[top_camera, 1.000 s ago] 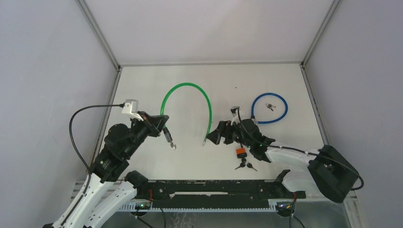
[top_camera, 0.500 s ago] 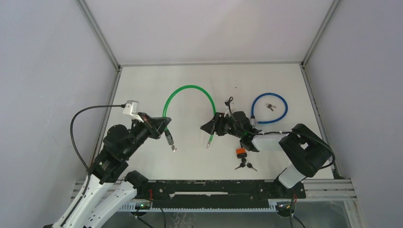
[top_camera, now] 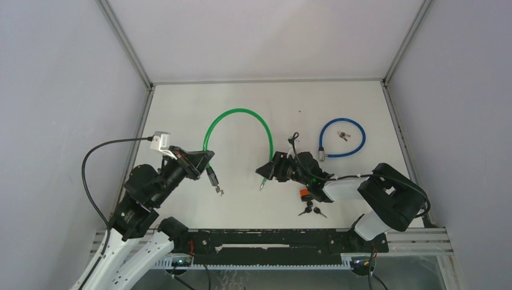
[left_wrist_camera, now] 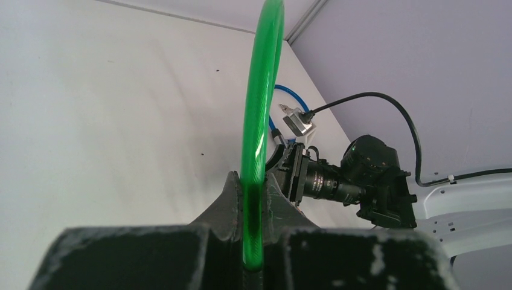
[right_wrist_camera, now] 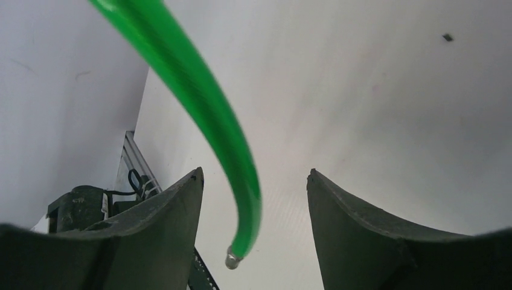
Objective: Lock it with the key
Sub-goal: Pick up the lock from the center of the board.
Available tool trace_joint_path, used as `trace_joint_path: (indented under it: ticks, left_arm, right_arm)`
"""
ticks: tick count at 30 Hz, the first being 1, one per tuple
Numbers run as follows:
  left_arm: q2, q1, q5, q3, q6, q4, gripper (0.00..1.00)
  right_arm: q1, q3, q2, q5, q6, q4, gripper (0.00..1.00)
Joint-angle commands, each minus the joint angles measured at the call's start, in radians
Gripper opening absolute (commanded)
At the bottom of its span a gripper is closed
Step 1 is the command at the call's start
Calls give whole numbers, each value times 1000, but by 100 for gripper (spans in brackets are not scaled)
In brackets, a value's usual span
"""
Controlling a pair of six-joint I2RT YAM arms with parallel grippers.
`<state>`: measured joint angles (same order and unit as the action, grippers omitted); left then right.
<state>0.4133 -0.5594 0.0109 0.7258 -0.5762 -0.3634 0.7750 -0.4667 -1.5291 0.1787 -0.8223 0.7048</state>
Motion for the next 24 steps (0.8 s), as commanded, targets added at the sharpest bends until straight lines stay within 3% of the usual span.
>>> trace_joint_path:
  ticks: [1, 5, 8, 11, 17, 21, 24]
  left_arm:
    - [-18, 5, 10, 63, -20, 79, 0]
    - [-21, 5, 13, 63, -21, 80, 0]
    - [-25, 5, 13, 63, -20, 77, 0]
    - [-31, 5, 7, 55, -19, 73, 0]
    - [-32, 5, 37, -6, -61, 141, 0]
    - [-20, 4, 45, -78, -128, 224, 0]
    - [7, 6, 2, -79, -163, 222, 0]
  right_arm:
    - [2, 25, 32, -46, -42, 68, 70]
    - [-1, 26, 9, -35, -69, 107, 58]
    - [0, 25, 6, -36, -79, 117, 42]
    - [-9, 25, 24, -16, -98, 122, 0]
    - [-7, 24, 247, -62, -191, 76, 0]
    - [69, -33, 431, -324, -194, -83, 0]
    - [158, -103, 480, -503, -201, -212, 0]
